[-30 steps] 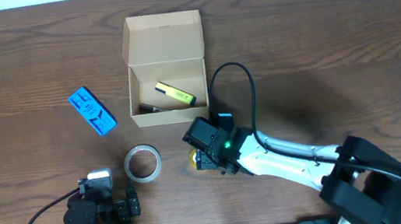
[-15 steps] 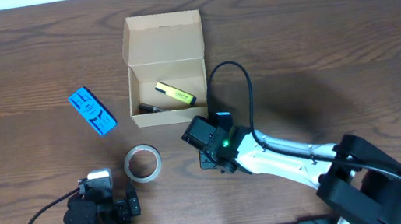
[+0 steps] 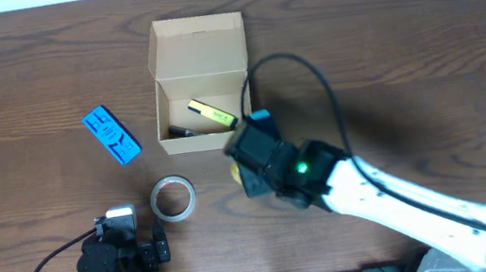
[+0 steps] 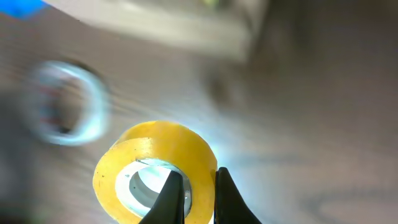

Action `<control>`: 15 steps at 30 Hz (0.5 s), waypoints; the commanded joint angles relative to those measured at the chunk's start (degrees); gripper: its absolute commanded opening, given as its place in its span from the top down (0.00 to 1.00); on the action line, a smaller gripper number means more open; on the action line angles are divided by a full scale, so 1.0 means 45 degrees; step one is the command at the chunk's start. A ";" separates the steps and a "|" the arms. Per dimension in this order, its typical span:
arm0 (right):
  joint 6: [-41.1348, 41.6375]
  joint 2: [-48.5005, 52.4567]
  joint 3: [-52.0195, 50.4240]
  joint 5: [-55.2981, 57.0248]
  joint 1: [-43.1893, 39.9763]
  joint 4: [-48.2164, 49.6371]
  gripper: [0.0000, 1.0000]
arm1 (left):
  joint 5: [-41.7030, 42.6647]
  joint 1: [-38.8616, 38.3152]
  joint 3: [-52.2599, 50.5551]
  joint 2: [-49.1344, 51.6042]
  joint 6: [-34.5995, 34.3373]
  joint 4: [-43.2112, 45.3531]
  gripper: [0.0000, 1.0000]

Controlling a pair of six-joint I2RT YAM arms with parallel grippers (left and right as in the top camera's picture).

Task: Pack container
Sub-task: 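Move the right gripper to the yellow tape roll and grasp it, then lower the yellow tape roll into the box and open the right gripper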

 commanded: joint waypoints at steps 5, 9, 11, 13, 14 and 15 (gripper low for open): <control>-0.5158 0.1569 0.3619 0.0301 -0.1583 0.0000 0.99 | -0.0136 -0.0049 -0.0087 -0.0073 0.0039 -0.0670 0.05; -0.7033 0.3764 0.5775 -0.0466 -0.2127 -0.0015 0.99 | -0.0136 -0.0049 -0.0087 -0.0073 0.0039 -0.0670 0.05; -0.8000 0.4949 0.6829 -0.0573 -0.2229 -0.0039 0.99 | -0.0136 -0.0049 -0.0087 -0.0073 0.0039 -0.0670 0.05; -0.9034 0.5940 0.7645 -0.0559 -0.2229 -0.0136 0.99 | -0.0136 -0.0049 -0.0087 -0.0073 0.0039 -0.0670 0.04; -0.9447 0.6329 0.7927 -0.0559 -0.2229 -0.0194 0.99 | -0.0136 -0.0049 -0.0087 -0.0073 0.0039 -0.0670 0.05; -0.9904 0.6674 0.8131 -0.0559 -0.2229 -0.0238 0.99 | -0.0136 -0.0049 -0.0087 -0.0073 0.0039 -0.0665 0.05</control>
